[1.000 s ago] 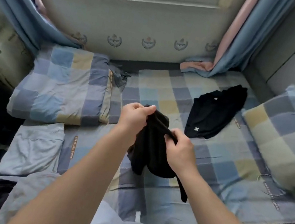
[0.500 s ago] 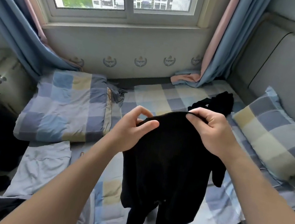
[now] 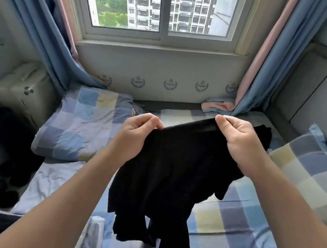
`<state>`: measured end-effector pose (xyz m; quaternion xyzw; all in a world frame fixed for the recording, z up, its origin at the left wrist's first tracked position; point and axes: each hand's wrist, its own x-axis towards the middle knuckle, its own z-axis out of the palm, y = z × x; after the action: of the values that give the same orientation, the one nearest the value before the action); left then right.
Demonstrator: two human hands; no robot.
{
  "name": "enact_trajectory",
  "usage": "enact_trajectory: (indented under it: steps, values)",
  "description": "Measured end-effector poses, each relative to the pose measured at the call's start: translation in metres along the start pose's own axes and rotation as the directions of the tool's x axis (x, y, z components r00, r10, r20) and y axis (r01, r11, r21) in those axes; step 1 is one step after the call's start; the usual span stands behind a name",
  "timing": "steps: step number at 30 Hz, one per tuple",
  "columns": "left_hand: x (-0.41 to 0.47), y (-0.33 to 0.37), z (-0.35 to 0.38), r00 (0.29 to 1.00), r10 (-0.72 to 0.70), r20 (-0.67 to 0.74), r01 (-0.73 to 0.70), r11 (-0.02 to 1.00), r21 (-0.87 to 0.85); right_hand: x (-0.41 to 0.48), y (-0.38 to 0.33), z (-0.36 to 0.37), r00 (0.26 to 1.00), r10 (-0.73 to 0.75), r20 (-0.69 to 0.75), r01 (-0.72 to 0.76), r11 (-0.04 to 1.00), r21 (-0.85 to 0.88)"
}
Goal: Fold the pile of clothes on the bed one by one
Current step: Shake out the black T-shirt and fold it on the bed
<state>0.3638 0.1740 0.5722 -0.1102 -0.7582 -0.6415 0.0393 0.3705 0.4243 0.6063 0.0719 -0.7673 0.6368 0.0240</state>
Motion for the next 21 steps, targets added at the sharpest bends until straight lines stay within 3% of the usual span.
enact_trajectory:
  steps: [2, 4, 7, 10, 14, 18, 21]
  values:
    - [0.008, 0.001, 0.004, 0.998, 0.035, -0.044, -0.031, 0.996, 0.08, 0.007, -0.003, -0.012, 0.996, 0.081, -0.026, -0.075, 0.983, 0.166]
    - [0.013, 0.003, 0.016, 0.999, 0.055, 0.001, -0.054, 0.991, 0.12, 0.011, -0.005, -0.03, 0.991, 0.131, 0.012, -0.13, 0.959, 0.25]
    - [0.02, 0.005, 0.058, 0.986, 0.019, 0.168, -0.05, 0.982, 0.183, 0.014, -0.006, -0.056, 0.986, 0.13, 0.109, -0.153, 0.956, 0.248]
    - [0.026, 0.006, 0.117, 0.949, -0.026, 0.314, -0.034, 0.982, 0.185, 0.019, -0.004, -0.079, 0.986, 0.122, 0.113, -0.141, 0.972, 0.189]
    - [0.037, 0.003, 0.165, 0.983, -0.028, 0.18, 0.015, 0.997, 0.075, 0.025, 0.009, -0.126, 0.988, 0.112, 0.109, -0.126, 0.984, 0.124]
    - [0.051, 0.016, 0.194, 0.995, -0.025, 0.094, 0.032, 0.997, -0.076, 0.024, 0.029, -0.174, 0.981, 0.099, 0.165, -0.08, 0.99, -0.115]
    - [0.056, 0.03, 0.21, 0.999, 0.012, 0.042, -0.008, 0.996, -0.09, 0.019, 0.049, -0.186, 0.953, 0.175, 0.248, -0.059, 0.908, -0.415]
